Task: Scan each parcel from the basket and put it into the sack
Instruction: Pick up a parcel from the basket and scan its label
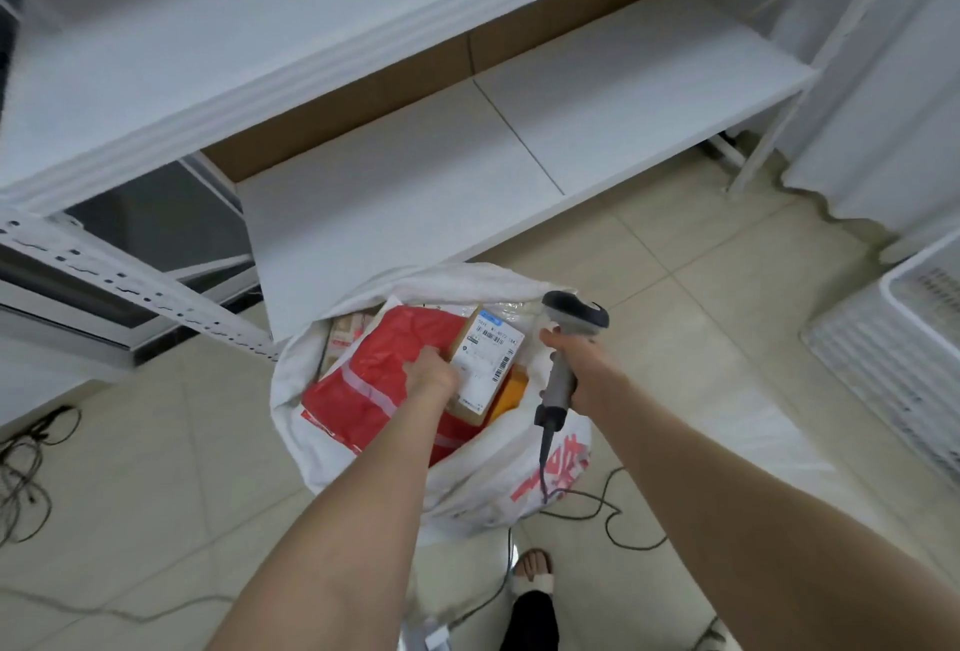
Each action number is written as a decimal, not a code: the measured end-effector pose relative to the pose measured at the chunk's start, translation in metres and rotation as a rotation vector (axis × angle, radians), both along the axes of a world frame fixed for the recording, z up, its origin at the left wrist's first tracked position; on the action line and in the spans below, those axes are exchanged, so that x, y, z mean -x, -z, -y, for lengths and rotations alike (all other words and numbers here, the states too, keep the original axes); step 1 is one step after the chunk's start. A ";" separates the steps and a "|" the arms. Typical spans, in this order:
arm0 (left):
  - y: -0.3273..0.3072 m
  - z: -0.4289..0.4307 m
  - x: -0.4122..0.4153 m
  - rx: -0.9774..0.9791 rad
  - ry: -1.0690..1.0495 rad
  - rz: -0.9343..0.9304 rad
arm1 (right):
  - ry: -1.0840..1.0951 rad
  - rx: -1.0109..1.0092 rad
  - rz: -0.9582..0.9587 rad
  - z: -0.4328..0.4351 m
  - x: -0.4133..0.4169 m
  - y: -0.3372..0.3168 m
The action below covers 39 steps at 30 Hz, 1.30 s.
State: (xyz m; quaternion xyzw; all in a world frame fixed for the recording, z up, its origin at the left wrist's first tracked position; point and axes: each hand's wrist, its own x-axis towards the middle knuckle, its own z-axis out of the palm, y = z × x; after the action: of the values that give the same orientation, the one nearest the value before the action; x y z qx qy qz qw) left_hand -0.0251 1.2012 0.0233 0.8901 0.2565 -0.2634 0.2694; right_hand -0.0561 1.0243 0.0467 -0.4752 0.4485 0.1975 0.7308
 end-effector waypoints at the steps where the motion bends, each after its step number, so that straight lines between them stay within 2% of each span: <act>1: -0.004 0.002 -0.001 -0.006 0.009 -0.014 | 0.004 -0.005 -0.002 0.002 -0.001 -0.001; 6: -0.034 0.024 -0.010 -0.025 0.051 -0.017 | -0.004 -0.022 0.044 0.025 -0.002 -0.016; 11: -0.084 0.085 -0.020 0.037 0.105 0.122 | 0.043 -0.164 0.171 0.080 0.014 -0.056; 13: -0.106 0.130 -0.022 0.081 0.161 0.175 | 0.094 -0.202 0.230 0.114 0.022 -0.077; 20: -0.173 0.334 0.006 0.266 0.384 0.308 | 0.357 -0.134 0.295 0.277 0.071 -0.150; 25: -0.201 0.476 0.041 0.318 0.531 0.341 | 0.442 -0.059 0.340 0.400 0.120 -0.174; 31: -0.206 0.614 0.072 0.375 0.682 0.297 | 0.726 -0.104 0.357 0.513 0.166 -0.168; 39: -0.167 0.778 0.069 0.446 0.802 0.166 | 0.933 -0.106 0.253 0.654 0.171 -0.129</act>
State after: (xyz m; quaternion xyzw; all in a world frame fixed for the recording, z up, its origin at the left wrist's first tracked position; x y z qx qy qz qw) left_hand -0.0936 0.4234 0.1907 0.8575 -0.1932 -0.3231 0.3507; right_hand -0.2274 0.3704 0.1759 -0.2056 0.5107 -0.1879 0.8134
